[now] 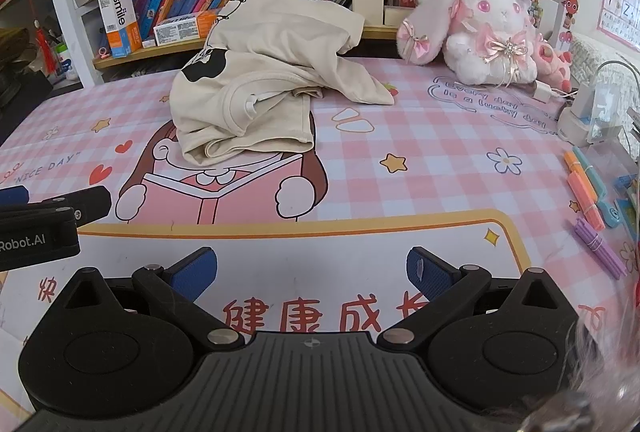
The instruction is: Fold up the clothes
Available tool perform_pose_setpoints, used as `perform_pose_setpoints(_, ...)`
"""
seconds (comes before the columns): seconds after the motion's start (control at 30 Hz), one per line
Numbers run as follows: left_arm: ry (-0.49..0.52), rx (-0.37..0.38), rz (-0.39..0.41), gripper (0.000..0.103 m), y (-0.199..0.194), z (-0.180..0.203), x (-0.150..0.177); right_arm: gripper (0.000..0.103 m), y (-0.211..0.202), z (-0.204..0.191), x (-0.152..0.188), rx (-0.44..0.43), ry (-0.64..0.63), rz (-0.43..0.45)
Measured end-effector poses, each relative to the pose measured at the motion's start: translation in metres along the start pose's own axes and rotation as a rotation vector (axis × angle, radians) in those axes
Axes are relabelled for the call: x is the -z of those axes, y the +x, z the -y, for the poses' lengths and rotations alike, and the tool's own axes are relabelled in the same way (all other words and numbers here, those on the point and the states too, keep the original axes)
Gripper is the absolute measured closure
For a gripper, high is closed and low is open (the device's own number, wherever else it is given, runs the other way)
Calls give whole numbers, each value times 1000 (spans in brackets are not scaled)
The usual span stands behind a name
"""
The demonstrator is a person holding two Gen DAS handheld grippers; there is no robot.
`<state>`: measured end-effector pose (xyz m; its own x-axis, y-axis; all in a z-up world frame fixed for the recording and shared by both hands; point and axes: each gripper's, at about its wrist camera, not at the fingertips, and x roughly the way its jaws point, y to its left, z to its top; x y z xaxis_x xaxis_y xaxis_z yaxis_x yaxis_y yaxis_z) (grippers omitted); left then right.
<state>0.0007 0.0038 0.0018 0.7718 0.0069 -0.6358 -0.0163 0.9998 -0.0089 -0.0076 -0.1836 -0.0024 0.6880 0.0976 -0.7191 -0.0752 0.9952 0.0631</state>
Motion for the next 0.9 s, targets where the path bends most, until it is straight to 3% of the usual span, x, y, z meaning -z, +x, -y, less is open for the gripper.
perform_pose_setpoints(0.9,-5,-12,-12,0,-1,0,2,1,0,0,1,-9,6,-15)
